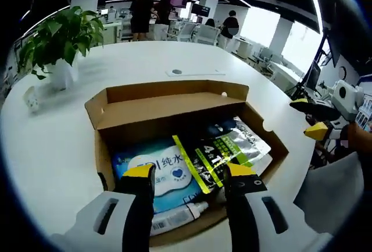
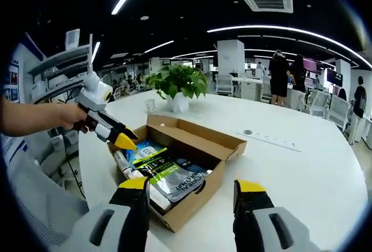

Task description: Operate the shoe box by opening the lid, removing the specified soft item, and placing it in the target area until the item is outside and the box remains undamaged.

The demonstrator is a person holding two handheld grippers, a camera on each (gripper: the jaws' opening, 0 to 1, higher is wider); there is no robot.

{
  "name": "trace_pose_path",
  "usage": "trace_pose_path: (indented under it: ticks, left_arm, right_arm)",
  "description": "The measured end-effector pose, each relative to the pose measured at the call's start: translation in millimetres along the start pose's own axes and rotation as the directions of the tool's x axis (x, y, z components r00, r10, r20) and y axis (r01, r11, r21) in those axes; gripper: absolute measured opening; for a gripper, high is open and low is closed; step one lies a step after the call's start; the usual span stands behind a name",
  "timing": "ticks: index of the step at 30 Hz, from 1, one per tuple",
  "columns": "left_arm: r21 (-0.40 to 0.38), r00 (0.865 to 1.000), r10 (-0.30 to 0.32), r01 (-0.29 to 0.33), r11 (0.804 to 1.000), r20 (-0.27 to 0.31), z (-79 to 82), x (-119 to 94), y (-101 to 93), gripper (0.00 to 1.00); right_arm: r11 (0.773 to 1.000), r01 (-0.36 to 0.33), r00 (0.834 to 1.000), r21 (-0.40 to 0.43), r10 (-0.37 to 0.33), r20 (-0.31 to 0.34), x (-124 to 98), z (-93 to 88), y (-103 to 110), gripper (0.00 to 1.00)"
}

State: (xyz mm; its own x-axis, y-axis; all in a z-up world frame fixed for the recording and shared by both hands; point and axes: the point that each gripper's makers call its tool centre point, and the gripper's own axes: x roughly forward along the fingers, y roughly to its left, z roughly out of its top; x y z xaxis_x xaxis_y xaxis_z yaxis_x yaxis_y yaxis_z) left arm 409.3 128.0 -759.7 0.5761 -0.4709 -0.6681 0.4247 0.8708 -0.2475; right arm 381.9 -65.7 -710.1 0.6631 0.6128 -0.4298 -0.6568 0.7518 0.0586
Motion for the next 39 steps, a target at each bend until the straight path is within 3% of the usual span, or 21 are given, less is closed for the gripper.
trace_pose_path:
  ticks: [9,24,33,39]
  left_arm:
    - [-0.105,0.996,-0.059,0.052,0.993,-0.067,-19.3,15.3,-1.9,0.51]
    - [-0.250,0.983,-0.151,0.122,0.960,-0.100,-27.0,30.5,-13.4,0.39]
    - [-0.333,0.971,-0.200,0.147,0.931,-0.129,-29.2,40.4,-21.2,0.24]
    - [-0.359,0.975,-0.192,0.139,0.923,-0.116,-27.8,40.3,-23.7,0.18]
  right_arm:
    - [1.000,-0.017,1.000,-0.015,0.017,-0.002,0.3,-5.3,11.8,0.60]
    - [0.999,-0.046,0.999,-0.010,0.046,0.008,-0.6,-12.7,25.9,0.59]
    - [0.998,-0.057,0.998,-0.020,0.057,-0.003,-2.0,-18.0,29.9,0.58]
    - [0.998,-0.053,0.999,-0.019,0.053,-0.008,-3.7,-20.4,27.1,0.58]
